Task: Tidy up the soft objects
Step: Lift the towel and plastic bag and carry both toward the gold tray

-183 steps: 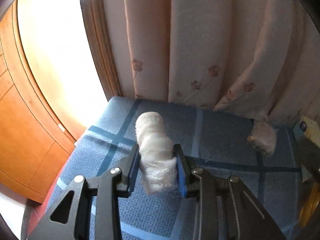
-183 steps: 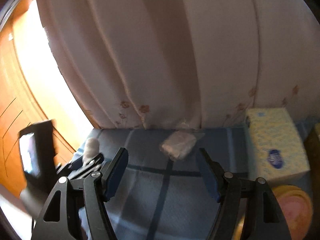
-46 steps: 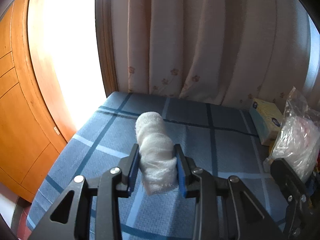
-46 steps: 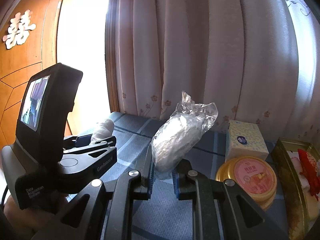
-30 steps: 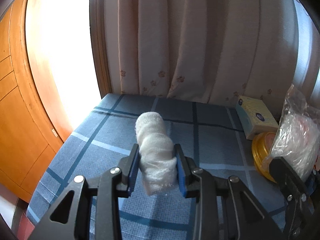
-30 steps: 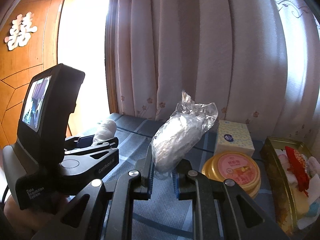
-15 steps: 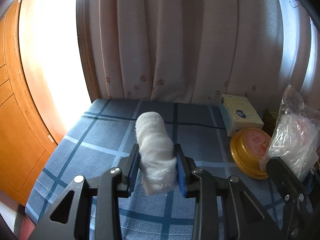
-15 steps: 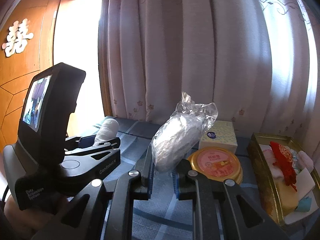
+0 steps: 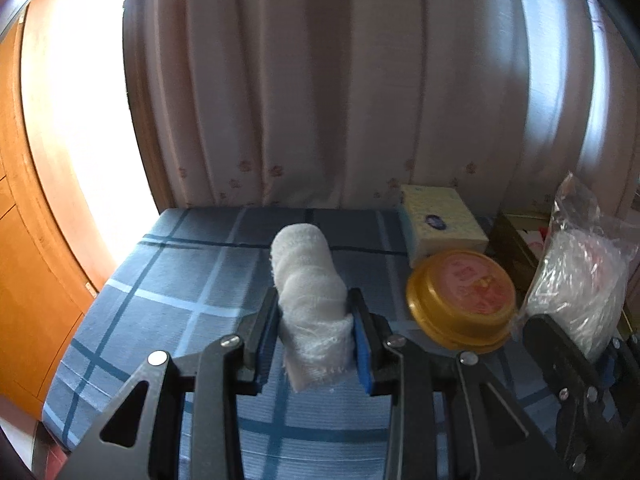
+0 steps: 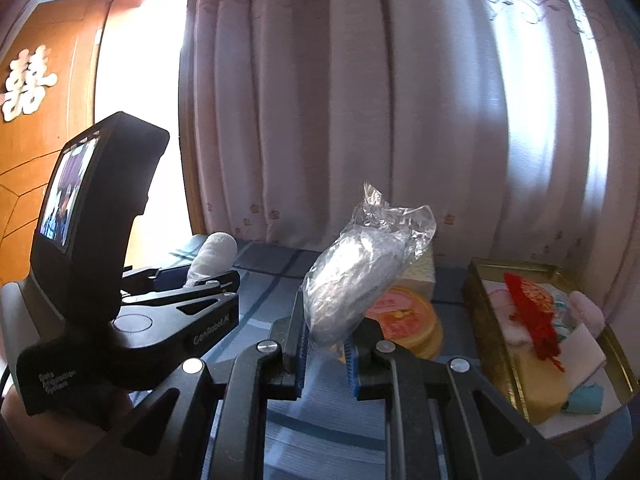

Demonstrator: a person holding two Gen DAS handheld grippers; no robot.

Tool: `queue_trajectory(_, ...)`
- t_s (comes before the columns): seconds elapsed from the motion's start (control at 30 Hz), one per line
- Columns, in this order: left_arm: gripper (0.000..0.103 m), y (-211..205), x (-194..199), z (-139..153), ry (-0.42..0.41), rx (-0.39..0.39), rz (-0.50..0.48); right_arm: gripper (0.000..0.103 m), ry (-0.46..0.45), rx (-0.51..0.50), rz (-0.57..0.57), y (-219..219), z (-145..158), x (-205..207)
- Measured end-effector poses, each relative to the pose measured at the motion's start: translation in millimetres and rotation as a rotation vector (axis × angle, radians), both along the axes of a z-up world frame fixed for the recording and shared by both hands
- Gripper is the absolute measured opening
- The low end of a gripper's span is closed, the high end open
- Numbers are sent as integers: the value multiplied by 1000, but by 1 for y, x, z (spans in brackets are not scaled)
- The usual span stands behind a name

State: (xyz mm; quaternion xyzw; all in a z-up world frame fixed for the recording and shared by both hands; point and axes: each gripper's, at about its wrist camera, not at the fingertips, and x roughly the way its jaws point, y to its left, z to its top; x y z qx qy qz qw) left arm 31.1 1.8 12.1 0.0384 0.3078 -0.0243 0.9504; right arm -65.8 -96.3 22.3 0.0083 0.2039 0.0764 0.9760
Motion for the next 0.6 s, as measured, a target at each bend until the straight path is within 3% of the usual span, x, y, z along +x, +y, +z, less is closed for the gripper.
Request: queue_trajectory(0.6,32,-43,-12,-3,14,-4,-59,18,7,10,-66,-34,-1,-23)
